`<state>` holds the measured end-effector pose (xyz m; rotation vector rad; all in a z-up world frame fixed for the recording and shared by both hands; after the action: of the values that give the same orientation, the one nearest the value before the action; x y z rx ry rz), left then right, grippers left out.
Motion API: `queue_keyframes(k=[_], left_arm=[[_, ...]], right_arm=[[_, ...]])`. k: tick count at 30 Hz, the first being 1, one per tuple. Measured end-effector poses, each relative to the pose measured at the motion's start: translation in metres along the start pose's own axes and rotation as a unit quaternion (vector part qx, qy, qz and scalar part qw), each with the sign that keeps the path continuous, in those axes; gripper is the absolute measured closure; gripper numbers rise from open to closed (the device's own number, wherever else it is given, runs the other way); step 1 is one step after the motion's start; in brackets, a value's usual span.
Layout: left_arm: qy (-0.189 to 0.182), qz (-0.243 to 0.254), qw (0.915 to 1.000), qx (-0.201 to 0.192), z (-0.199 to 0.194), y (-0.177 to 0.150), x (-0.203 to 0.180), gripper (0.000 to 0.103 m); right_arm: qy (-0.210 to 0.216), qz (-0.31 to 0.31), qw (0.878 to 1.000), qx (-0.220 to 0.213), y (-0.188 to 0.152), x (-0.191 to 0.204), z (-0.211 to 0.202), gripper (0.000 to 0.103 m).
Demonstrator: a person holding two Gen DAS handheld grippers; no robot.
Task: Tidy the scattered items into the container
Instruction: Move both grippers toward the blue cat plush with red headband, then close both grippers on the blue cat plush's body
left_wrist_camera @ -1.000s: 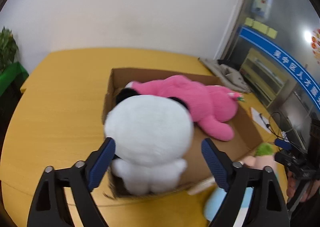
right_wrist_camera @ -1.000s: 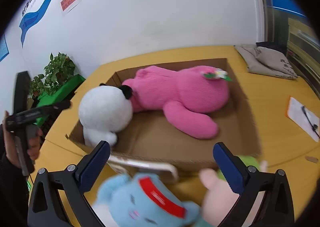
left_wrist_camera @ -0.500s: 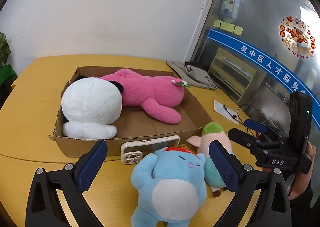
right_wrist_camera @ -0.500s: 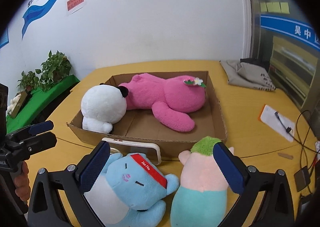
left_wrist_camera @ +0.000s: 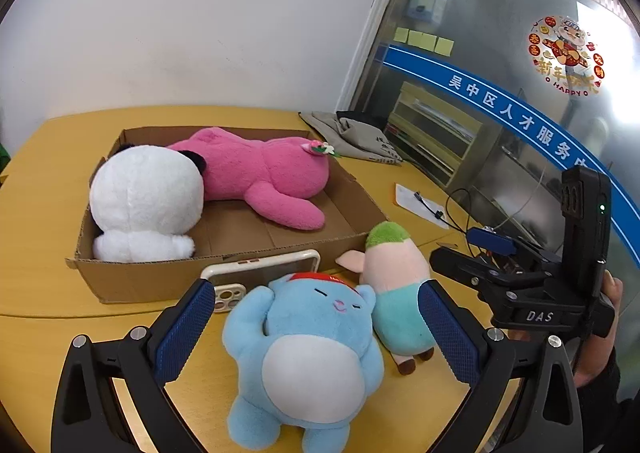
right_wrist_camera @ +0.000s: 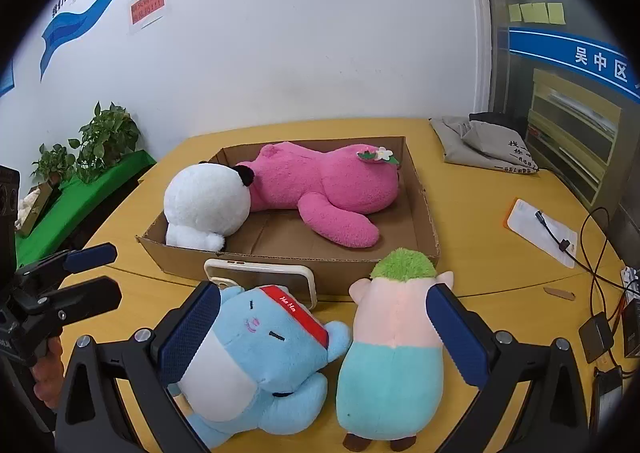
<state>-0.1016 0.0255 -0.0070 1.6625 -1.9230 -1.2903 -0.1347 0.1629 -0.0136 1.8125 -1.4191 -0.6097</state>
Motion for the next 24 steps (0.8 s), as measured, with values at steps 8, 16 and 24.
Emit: queue_keyframes(k=[8,16,24], left_arm=[[0.005,0.019,0.9998,0.003,0.004,-0.003,-0.005,0.000],[-0.004,0.015,0.9997,0.017,0.017,-0.012,-0.006,0.000],[-0.038,0.012,0.9970,0.067,0.039,-0.030,0.005,0.000]], right_arm=[[0.007,0.004,1.000,-0.002,0.006,0.001,0.006,0.000],[0.020,-0.014,0.999,0.021,-0.011,-0.003,0.018,0.000],[0.047,-0.028,0.997,0.056,-0.045,0.011,0.028,0.000]])
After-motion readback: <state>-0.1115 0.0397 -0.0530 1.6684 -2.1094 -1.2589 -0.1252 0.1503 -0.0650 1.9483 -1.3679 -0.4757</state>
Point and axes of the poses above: each gripper's, at about its wrist camera, not at the fingertips, and z roughly the way its jaws point, x to its left, y to its top, the point moved 10 cm from there along z, roughly the way its jaws point, and after that the axes turned 2 degrees about -y, right-handed, at the moved point
